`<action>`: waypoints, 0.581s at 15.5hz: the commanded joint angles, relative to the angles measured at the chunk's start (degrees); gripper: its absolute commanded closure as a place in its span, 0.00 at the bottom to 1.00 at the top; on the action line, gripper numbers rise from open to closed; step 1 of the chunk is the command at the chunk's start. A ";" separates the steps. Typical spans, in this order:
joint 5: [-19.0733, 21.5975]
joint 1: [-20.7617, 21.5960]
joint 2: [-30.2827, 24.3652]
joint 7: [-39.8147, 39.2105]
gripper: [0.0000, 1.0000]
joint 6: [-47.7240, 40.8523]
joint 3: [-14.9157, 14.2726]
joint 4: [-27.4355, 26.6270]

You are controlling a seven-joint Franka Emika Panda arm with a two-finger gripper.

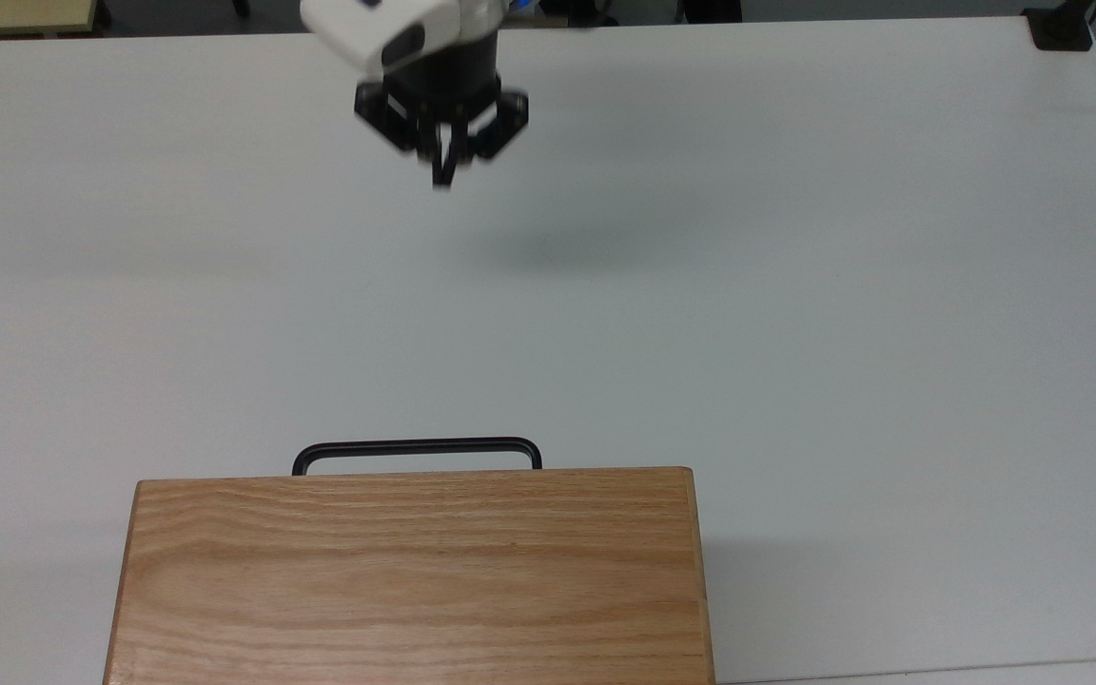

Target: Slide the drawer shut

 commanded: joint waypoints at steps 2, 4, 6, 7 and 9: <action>0.56 0.01 -8.77 -1.54 0.99 -9.57 -0.03 -4.73; 1.52 -0.52 -11.15 -1.72 0.76 -10.20 -0.20 -5.78; 1.70 -0.79 -11.95 -2.07 0.54 -11.15 -0.55 -5.70; 1.70 -0.79 -11.77 -2.51 0.36 -12.03 -0.73 -5.44; 1.61 -0.79 -11.68 -2.60 0.06 -12.22 -0.73 -5.43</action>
